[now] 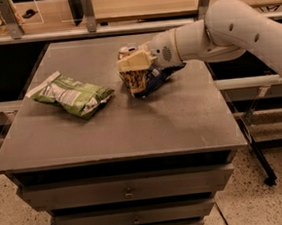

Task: Move orange can near blue chip bag

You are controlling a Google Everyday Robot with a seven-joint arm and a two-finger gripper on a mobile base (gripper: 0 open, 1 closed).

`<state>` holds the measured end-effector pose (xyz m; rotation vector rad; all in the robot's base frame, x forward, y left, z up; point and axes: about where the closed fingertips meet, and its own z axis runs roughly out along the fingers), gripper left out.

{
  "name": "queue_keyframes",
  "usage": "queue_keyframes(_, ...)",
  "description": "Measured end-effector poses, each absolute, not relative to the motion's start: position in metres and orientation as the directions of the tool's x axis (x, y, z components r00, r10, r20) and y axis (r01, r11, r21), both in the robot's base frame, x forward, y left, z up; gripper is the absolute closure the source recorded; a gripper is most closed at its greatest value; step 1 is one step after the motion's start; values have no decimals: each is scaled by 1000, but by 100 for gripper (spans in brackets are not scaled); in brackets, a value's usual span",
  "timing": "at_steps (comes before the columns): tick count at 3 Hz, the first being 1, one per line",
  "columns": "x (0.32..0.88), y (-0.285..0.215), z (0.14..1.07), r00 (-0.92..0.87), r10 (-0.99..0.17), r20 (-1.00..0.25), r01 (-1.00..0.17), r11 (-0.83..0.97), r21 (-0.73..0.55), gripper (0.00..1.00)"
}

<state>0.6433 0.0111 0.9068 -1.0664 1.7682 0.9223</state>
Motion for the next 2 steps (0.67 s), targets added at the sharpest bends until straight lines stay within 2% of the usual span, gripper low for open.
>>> queue_keyframes(1, 647, 6, 898, -283, -261, -923, -905, 390, 167, 100)
queue_keyframes(2, 649, 6, 895, -303, -249, -920, -898, 398, 188, 84)
